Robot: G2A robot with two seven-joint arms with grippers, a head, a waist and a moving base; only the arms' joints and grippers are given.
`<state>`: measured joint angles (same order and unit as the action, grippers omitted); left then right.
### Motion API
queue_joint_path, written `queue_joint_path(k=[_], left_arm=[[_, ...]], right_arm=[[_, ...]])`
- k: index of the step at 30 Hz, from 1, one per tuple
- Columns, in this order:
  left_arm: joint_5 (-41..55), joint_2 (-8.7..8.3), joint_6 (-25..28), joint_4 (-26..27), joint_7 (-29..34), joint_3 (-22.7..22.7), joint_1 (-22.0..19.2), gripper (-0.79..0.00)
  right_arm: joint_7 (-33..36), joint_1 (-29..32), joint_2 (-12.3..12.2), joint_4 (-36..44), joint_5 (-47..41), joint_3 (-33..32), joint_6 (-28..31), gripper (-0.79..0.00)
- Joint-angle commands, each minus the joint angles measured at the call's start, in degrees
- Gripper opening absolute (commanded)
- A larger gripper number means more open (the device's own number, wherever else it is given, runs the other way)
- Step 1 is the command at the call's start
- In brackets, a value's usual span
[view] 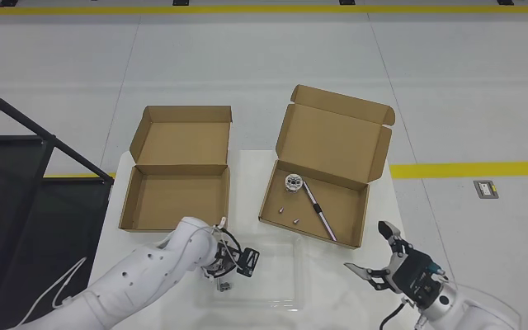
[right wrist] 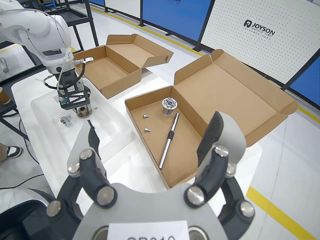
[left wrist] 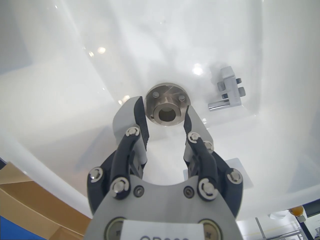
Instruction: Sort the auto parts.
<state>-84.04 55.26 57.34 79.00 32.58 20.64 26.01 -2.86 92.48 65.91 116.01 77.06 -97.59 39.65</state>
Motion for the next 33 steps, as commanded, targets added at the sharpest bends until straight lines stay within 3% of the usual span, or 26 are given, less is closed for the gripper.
queue_joint_path(k=[1,16,20,22,23,33], left_arm=[[-0.19,0.25,0.35,-0.38,-0.17,0.1,0.02,-0.413],[-0.25,1.61,0.66,-2.73,-0.93,-1.7,-0.87,-0.471],[-0.06,1.85,0.66,-3.16,-1.09,-2.24,-1.09,-0.579],[0.12,1.88,0.66,-3.3,-1.19,-2.35,-1.26,-0.751],[0.17,1.87,0.66,-3.23,-1.23,-2.3,-1.35,-0.785],[0.45,0.65,0.66,-0.52,-0.41,-0.05,-1.15,-0.785]], right_arm=[[-0.1,0.14,-0.06,-0.01,-0.08,-0.07,-0.14,0.0],[-0.41,0.47,-0.55,-0.37,-0.3,0.07,-0.28,0.0],[-0.3,0.51,-0.69,-0.17,-0.34,0.08,-0.27,0.0],[-0.38,0.53,-0.75,-0.16,-0.37,0.08,-0.32,0.0],[-0.4,0.54,-0.78,-0.16,-0.38,0.09,-0.34,0.0],[-0.5,0.44,-1.04,-0.13,-0.54,0.57,-0.8,0.0]])
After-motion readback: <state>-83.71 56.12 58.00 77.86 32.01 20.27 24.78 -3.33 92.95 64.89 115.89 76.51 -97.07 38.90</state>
